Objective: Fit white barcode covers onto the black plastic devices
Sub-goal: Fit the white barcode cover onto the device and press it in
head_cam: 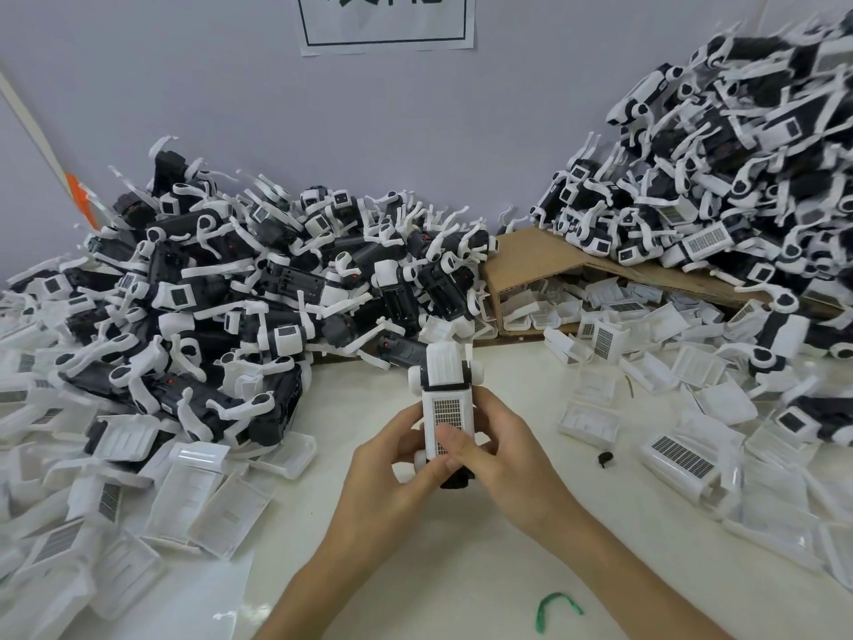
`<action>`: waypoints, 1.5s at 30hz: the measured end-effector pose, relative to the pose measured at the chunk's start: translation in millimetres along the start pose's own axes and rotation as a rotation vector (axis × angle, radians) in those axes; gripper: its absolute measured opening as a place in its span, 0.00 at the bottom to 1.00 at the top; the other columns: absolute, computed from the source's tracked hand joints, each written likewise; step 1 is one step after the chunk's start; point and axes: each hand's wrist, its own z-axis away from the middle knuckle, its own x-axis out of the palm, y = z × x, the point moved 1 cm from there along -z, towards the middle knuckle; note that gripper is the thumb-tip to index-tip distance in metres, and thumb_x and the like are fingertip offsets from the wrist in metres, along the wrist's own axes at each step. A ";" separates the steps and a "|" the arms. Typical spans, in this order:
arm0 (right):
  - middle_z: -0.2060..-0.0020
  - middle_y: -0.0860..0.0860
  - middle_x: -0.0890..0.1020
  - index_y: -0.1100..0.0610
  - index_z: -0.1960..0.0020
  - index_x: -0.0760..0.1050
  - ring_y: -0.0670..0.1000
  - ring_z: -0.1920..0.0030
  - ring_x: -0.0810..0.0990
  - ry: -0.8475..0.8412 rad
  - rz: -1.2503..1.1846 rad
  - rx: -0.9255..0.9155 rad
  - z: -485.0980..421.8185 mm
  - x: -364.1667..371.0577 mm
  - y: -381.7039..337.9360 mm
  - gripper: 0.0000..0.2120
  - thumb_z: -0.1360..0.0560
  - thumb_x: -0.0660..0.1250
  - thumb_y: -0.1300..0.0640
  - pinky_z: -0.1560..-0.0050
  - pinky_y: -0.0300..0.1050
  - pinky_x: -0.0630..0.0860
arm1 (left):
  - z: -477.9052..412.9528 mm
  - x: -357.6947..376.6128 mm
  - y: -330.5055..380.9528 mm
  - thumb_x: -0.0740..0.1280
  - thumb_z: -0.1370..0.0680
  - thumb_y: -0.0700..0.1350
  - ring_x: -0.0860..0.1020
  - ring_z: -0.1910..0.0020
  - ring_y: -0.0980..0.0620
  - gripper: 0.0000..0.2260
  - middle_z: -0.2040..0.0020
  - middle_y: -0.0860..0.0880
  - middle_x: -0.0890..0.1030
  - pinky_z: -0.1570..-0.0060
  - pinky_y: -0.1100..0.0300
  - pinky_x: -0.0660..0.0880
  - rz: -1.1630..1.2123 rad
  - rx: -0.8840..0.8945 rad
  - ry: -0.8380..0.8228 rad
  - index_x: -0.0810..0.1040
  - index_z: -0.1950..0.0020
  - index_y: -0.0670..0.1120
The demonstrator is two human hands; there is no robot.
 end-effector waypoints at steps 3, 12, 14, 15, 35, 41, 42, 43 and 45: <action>0.45 0.40 0.81 0.42 0.40 0.71 0.41 0.47 0.81 0.120 0.091 -0.016 0.1 1.2 -0.5 0.19 0.29 0.69 0.44 0.51 0.41 0.79 | 1.5 -2.1 0.5 0.75 0.27 0.47 0.85 0.58 0.59 0.21 0.55 0.61 0.86 0.58 0.74 0.75 -0.109 0.052 0.145 0.76 0.39 0.66; 0.42 0.38 0.76 0.43 0.39 0.75 0.40 0.41 0.76 0.099 0.177 -0.159 1.7 -7.7 -6.2 0.18 0.28 0.72 0.46 0.47 0.33 0.74 | -4.5 -18.0 -13.4 0.81 0.36 0.39 0.72 0.54 0.57 0.24 0.53 0.61 0.80 0.52 0.62 0.60 -0.873 0.276 0.251 0.80 0.43 0.53; 0.41 0.38 0.74 0.45 0.40 0.76 0.41 0.39 0.75 0.063 0.268 -0.190 2.6 -5.8 -3.2 0.16 0.27 0.73 0.49 0.46 0.31 0.73 | -5.3 -19.3 -17.1 0.81 0.37 0.39 0.72 0.53 0.56 0.23 0.53 0.59 0.79 0.52 0.60 0.60 -0.913 0.284 0.261 0.79 0.46 0.53; 0.40 0.39 0.73 0.45 0.40 0.76 0.41 0.38 0.75 0.043 0.312 -0.198 2.8 -5.3 -1.5 0.16 0.27 0.73 0.49 0.45 0.31 0.72 | -5.8 -20.4 -18.7 0.82 0.37 0.39 0.72 0.53 0.56 0.23 0.53 0.59 0.79 0.53 0.59 0.60 -0.919 0.283 0.260 0.79 0.47 0.53; 0.62 0.50 0.86 0.56 0.50 0.82 0.47 0.65 0.81 0.309 -0.223 0.302 -11.5 -37.9 -7.6 0.08 0.25 0.73 0.52 0.63 0.41 0.78 | -8.1 -24.7 -6.5 0.63 0.23 0.46 0.70 0.33 0.70 0.19 0.29 0.58 0.73 0.40 0.66 0.70 -0.502 0.291 0.354 0.77 0.32 0.49; 0.60 0.59 0.86 0.60 0.40 0.73 0.58 0.67 0.82 0.363 -0.433 0.469 -9.2 -47.4 -18.3 0.19 0.27 0.76 0.58 0.68 0.45 0.78 | -18.7 -22.3 -3.5 0.67 0.20 0.47 0.76 0.44 0.61 0.06 0.43 0.64 0.81 0.51 0.77 0.71 -0.570 0.449 0.355 0.84 0.49 0.54; 0.60 0.59 0.86 0.58 0.40 0.74 0.59 0.67 0.82 0.349 -0.432 0.475 -7.9 -48.6 -19.5 0.19 0.27 0.76 0.58 0.68 0.45 0.78 | -20.4 -21.1 -1.1 0.61 0.18 0.55 0.75 0.41 0.67 0.10 0.38 0.63 0.79 0.50 0.78 0.71 -0.571 0.476 0.310 0.81 0.49 0.55; 0.61 0.58 0.86 0.57 0.40 0.75 0.59 0.67 0.82 0.317 -0.409 0.492 -2.5 -50.3 -25.8 0.18 0.27 0.76 0.58 0.68 0.45 0.77 | -21.7 -19.7 -1.3 0.55 0.18 0.62 0.72 0.40 0.72 0.15 0.33 0.67 0.73 0.49 0.77 0.72 -0.540 0.482 0.272 0.78 0.48 0.57; 0.62 0.58 0.86 0.58 0.44 0.79 0.61 0.65 0.84 0.246 -0.438 0.471 12.9 -51.0 -25.9 0.13 0.27 0.75 0.58 0.68 0.45 0.76 | -22.0 -16.2 -3.5 0.51 0.21 0.70 0.71 0.42 0.77 0.21 0.30 0.77 0.63 0.51 0.66 0.77 -0.431 0.430 0.293 0.73 0.39 0.62</action>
